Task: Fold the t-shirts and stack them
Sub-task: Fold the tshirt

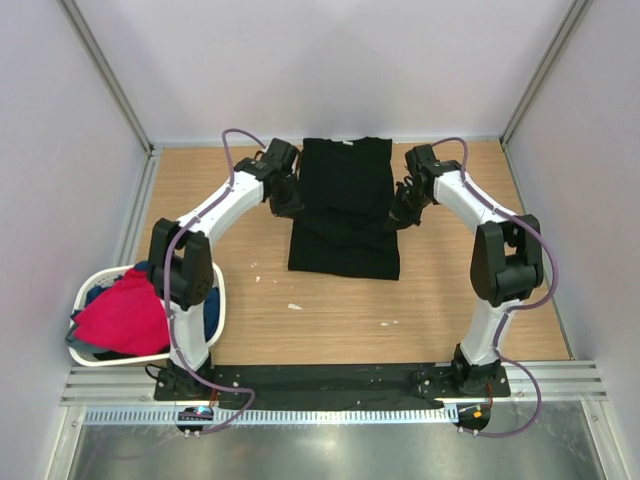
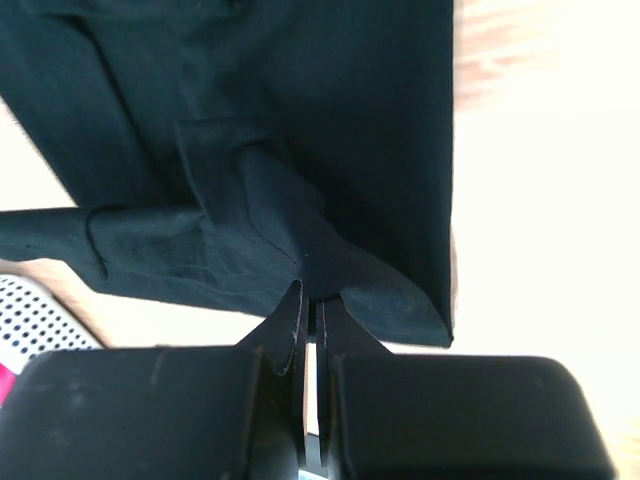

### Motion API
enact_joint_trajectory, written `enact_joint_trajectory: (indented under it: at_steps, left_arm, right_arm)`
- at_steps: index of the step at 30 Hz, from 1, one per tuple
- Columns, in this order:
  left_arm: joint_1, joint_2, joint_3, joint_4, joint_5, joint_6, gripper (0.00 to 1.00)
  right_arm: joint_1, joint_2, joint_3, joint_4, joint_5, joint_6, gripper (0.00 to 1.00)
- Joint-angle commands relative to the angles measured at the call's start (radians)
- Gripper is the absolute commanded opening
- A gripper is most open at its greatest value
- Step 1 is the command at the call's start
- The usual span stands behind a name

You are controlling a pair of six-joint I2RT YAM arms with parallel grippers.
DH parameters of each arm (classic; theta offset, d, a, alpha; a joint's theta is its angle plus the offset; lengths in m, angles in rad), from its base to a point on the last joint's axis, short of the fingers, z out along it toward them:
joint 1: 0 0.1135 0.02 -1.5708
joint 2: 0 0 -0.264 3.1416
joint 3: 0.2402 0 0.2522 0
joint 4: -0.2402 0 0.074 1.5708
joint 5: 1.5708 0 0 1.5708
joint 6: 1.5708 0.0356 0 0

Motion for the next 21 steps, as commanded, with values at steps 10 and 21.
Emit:
enact_joint_trajectory:
  at_steps: [10,21]
  left_arm:
    - [0.041,0.102,0.095,0.018,0.02,0.004,0.0]
    - [0.057,0.142,0.13,0.024,0.026,0.018,0.0]
  right_arm:
    - [-0.043,0.157,0.192,0.021,-0.044,-0.069,0.01]
    - [-0.05,0.203,0.241,0.022,-0.046,-0.078,0.01]
